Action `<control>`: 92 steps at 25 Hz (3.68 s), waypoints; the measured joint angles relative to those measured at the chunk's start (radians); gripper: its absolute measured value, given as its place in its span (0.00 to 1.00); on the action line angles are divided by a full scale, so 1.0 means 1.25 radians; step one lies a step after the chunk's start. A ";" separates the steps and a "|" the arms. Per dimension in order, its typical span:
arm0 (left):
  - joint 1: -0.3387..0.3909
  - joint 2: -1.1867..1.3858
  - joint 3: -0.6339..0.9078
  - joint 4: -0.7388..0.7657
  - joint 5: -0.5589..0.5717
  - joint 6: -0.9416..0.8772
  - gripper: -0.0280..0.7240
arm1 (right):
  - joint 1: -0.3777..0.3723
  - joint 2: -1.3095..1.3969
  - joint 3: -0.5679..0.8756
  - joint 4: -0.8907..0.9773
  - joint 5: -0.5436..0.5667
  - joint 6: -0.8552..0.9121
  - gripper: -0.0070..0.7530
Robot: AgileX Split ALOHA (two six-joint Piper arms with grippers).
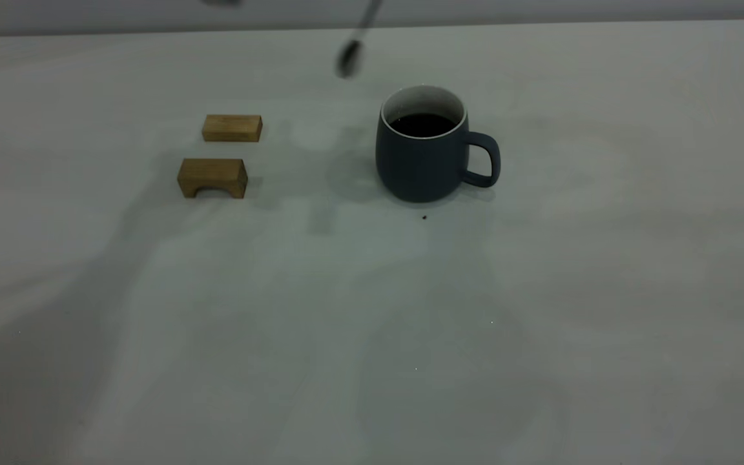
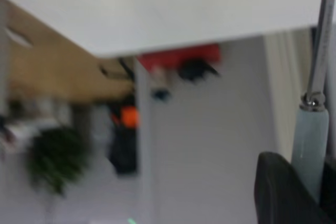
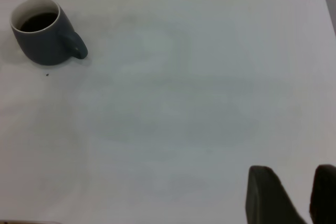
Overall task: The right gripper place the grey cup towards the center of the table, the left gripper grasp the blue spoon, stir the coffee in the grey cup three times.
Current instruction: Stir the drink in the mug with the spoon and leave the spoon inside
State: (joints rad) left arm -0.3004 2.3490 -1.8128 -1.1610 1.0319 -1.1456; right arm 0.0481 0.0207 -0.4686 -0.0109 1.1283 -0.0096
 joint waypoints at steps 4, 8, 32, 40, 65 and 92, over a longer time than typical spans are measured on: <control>-0.017 0.063 0.000 -0.186 -0.043 0.006 0.23 | 0.000 0.000 0.000 0.000 0.000 0.000 0.32; -0.027 0.108 0.000 -0.260 -0.099 0.056 0.23 | 0.000 0.000 0.000 0.000 0.000 0.000 0.32; -0.039 0.211 0.000 -0.323 -0.080 0.155 0.23 | 0.000 0.000 0.000 0.000 0.000 -0.001 0.32; -0.034 0.195 -0.003 -0.224 -0.172 0.069 0.23 | 0.000 0.000 0.000 0.001 0.000 -0.001 0.32; -0.035 0.197 -0.023 -0.279 -0.175 0.275 0.23 | 0.000 0.000 0.000 0.002 0.000 0.000 0.32; -0.036 0.203 -0.023 -0.216 -0.181 0.092 0.29 | 0.000 0.000 0.000 0.002 0.000 0.000 0.32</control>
State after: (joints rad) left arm -0.3453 2.6032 -1.8414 -1.4314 0.8051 -1.0300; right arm 0.0481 0.0207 -0.4686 -0.0085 1.1283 -0.0095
